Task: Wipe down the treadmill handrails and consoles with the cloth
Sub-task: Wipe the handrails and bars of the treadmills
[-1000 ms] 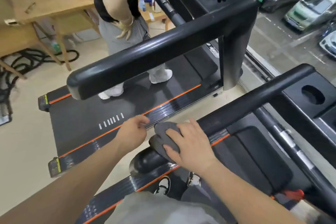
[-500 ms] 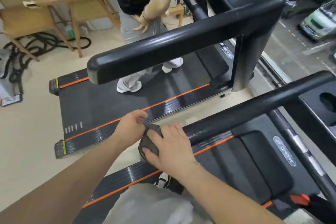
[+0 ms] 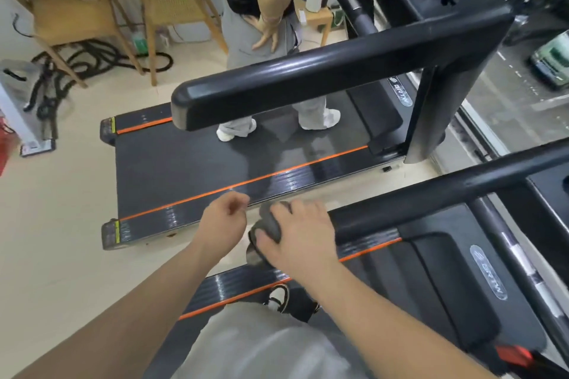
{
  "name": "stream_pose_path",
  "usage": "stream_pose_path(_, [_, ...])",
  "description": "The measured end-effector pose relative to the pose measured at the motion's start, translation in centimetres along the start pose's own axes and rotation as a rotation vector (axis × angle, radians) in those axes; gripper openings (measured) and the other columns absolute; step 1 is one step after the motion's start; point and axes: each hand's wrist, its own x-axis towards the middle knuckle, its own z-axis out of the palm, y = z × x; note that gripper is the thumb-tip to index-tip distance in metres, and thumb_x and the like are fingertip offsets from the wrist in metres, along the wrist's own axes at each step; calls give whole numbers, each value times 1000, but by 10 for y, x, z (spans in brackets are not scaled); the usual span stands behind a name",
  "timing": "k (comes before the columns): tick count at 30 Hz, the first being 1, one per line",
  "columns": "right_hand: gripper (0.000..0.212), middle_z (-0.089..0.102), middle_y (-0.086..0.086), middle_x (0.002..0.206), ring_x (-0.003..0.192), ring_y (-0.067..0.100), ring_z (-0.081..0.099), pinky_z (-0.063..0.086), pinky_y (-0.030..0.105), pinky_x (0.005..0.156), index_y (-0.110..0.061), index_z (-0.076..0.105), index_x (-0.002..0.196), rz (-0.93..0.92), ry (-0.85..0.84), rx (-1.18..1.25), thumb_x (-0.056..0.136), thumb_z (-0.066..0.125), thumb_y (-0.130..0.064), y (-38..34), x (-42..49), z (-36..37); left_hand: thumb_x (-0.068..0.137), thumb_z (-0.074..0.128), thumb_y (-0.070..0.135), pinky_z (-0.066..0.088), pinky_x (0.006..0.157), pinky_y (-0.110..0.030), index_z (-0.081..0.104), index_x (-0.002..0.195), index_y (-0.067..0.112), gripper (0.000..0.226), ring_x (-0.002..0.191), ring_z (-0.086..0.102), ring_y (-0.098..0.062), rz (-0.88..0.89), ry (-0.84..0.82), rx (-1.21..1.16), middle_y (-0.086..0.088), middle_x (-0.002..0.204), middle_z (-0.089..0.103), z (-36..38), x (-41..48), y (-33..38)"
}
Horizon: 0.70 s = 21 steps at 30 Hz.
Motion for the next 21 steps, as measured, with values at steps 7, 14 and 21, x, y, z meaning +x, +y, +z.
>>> stream_pose_path(7, [44, 71, 0, 119, 117, 29, 62, 42, 37, 95, -31, 64, 111, 38, -349, 76, 90, 49, -67, 33, 36, -33, 91, 50, -1, 48, 79, -17, 72, 103, 20, 33, 96, 66, -11, -100, 4, -84, 4, 105, 73, 13, 6, 34])
stream_pose_path(14, [60, 60, 5, 133, 132, 28, 49, 17, 60, 119, -27, 64, 125, 500, -347, -185, 87, 38, -66, 199, 57, -65, 90, 49, -4, 53, 99, -37, 72, 102, 18, 34, 94, 66, -20, -2, -75, -38, 3, 102, 71, 57, 12, 70])
stream_pose_path(21, [59, 69, 2, 106, 110, 28, 62, 26, 47, 115, -24, 66, 104, -4, -182, 27, 82, 42, -73, 138, 28, -38, 88, 51, -2, 53, 96, -38, 69, 96, 30, 38, 90, 64, -17, 88, -133, 45, 7, 94, 68, 114, 20, 123])
